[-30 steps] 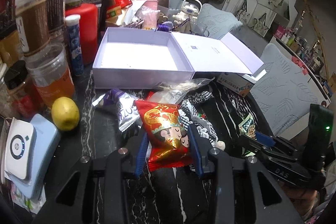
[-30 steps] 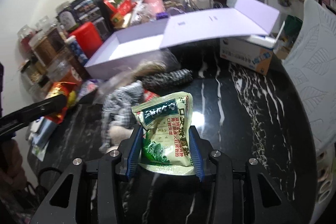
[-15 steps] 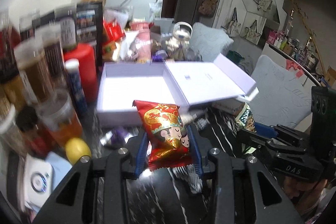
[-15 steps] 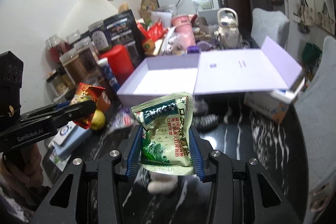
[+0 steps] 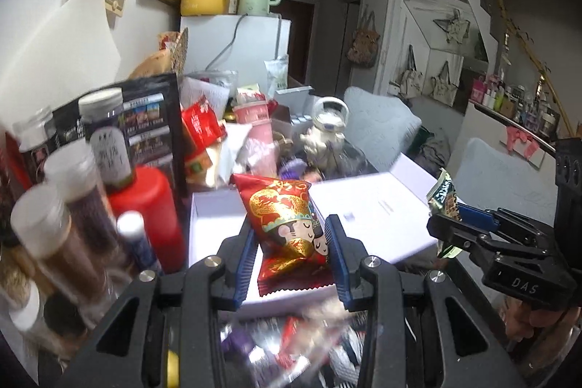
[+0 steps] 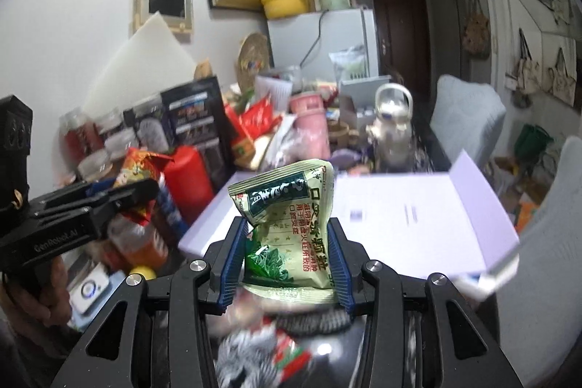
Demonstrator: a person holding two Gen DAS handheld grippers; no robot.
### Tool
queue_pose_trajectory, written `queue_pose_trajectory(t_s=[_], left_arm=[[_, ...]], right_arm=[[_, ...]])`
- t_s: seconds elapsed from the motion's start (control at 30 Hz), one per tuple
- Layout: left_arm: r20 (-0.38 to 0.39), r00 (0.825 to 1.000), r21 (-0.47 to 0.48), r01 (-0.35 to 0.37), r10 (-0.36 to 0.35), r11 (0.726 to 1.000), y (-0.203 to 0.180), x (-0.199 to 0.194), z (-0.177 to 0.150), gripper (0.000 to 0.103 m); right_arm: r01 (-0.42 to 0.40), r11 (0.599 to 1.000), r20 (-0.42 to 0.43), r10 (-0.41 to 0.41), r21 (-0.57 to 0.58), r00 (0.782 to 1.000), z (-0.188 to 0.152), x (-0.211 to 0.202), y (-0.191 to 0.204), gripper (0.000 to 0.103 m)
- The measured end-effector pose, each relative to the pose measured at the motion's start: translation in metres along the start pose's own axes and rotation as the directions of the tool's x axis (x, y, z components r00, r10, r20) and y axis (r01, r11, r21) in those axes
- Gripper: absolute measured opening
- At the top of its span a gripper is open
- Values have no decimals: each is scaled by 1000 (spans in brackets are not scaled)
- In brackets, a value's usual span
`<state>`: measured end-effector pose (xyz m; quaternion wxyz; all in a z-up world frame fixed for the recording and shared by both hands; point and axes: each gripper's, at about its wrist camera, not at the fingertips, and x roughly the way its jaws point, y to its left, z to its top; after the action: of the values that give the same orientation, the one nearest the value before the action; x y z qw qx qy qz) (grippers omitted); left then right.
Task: Organize soft objects
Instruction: 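Carry the red packet and green pouch with both tools over the lavender box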
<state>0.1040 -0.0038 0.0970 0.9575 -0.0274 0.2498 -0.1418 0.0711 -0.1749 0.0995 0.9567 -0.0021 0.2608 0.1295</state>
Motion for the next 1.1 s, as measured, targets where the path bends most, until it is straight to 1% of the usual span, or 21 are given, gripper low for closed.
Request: queue_pose_trajectory(t_s=[0.1,0.2,0.3,0.37,0.47,0.53,0.57,0.6,0.63,0.67,0.8,0.87,0.93,0.97,1.03,1.1], left_arm=[[44,999,-34,-23,25,999,10,14,17,37],[63,998,-70,-16,20,997,18,30,31,37],[84,996,-124,-22,33,992,28,48,44,37],[86,996,-149,-22,35,989,34,61,52,37],[74,996,-147,-35,47,988,40,81,63,37],[61,996,-150,-52,62,987,44,94,66,37],[59,996,-168,-52,62,984,49,100,65,37],[46,997,-188,-55,65,981,53,108,65,36],[18,998,-196,-63,68,979,56,118,65,36],[8,997,-197,-69,72,978,58,125,64,37],[-59,992,-173,-119,110,978,62,150,54,36],[-82,985,-153,-160,149,975,65,164,49,37],[-118,974,-141,-211,195,967,71,181,43,37],[-150,969,-140,-218,197,966,75,191,39,37],[-217,960,-153,-214,178,965,83,210,30,37],[-246,953,-151,-218,176,964,85,217,25,36]], right_arm=[[-14,1000,37,13,6,999,20,12,-6,43],[-29,1000,61,29,-1,998,36,24,-8,43],[-46,999,84,47,-8,995,53,38,-10,43],[-77,997,97,77,-4,992,65,48,-11,43],[-117,993,112,117,0,987,81,65,-12,43],[-122,993,110,121,3,986,87,76,-12,44],[-123,992,106,122,1,987,89,83,-13,44],[-124,992,102,124,0,987,92,92,-13,44],[-122,993,90,121,-3,989,93,101,-14,44],[-118,993,77,118,-5,990,93,110,-15,44],[-122,992,38,120,36,992,84,142,-27,44],[-112,992,-9,112,50,994,81,159,-32,44],[-111,993,-36,113,48,993,76,173,-35,44],[-101,993,-73,105,58,992,71,184,-37,44],[-94,994,-118,100,58,988,64,199,-37,44],[-83,996,-157,89,44,984,59,210,-36,44]])
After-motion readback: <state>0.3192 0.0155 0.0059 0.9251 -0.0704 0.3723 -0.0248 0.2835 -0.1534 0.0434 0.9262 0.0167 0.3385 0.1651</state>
